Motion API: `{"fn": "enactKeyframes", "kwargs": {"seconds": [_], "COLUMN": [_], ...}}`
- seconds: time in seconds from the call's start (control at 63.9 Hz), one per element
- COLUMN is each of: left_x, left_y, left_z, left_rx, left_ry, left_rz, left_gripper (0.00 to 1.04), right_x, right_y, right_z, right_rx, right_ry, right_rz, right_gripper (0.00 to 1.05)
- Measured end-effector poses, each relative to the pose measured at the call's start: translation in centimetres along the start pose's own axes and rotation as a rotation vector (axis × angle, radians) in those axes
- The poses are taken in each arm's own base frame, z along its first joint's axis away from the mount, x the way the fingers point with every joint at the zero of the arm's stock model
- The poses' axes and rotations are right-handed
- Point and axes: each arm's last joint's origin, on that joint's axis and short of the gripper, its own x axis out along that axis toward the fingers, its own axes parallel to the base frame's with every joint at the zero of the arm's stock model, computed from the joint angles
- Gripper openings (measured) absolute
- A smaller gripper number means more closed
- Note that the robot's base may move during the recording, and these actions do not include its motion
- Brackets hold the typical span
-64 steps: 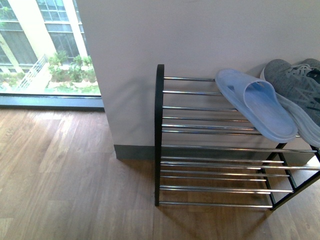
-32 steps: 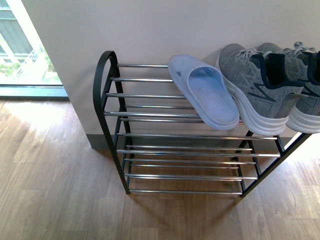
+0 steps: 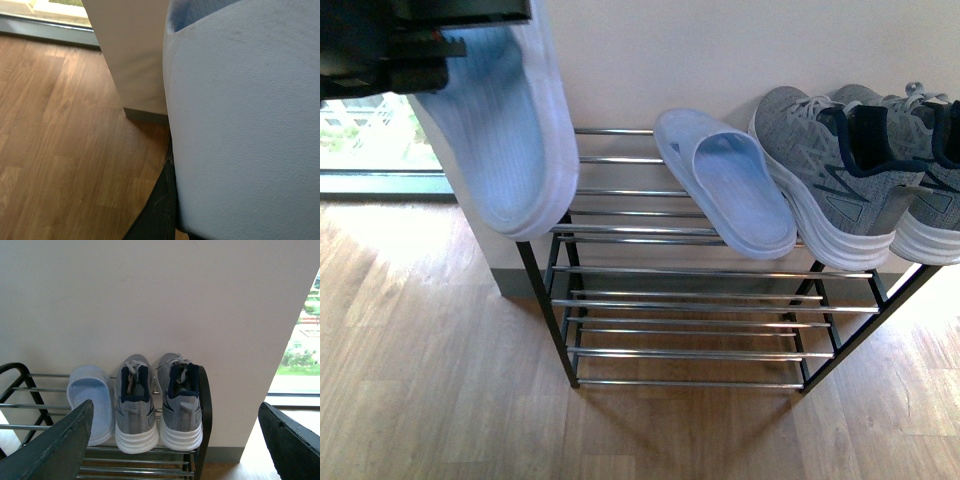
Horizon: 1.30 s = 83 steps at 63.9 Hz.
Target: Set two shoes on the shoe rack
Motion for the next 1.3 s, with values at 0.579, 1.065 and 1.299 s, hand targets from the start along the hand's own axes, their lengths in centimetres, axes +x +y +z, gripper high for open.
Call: {"fn": "enactKeyframes", "kwargs": {"seconds": [0.579, 1.065, 1.299], "left_x": [10.7, 15.9, 16.7], "left_y": [-4.7, -7.4, -8.0], "left_z": [2.1, 1.3, 1.1], "left_rx": [0.258, 0.456, 0.469], "left_ry": [0.233, 0.264, 0.278], "left_rz": [-0.011, 0.006, -0.008], "left_gripper": [0.02, 0.02, 0.02], "right_x": [0.0, 0.0, 0.0], "right_y": [0.0, 0.0, 0.0], "right_z": [0.0, 0.0, 0.0], "right_rx": [0.0, 0.0, 0.0], "right_ry": [0.0, 0.0, 0.0], "right_rz": [0.0, 0.0, 0.0], "right_gripper": [0.96, 0.96, 0.96]}}
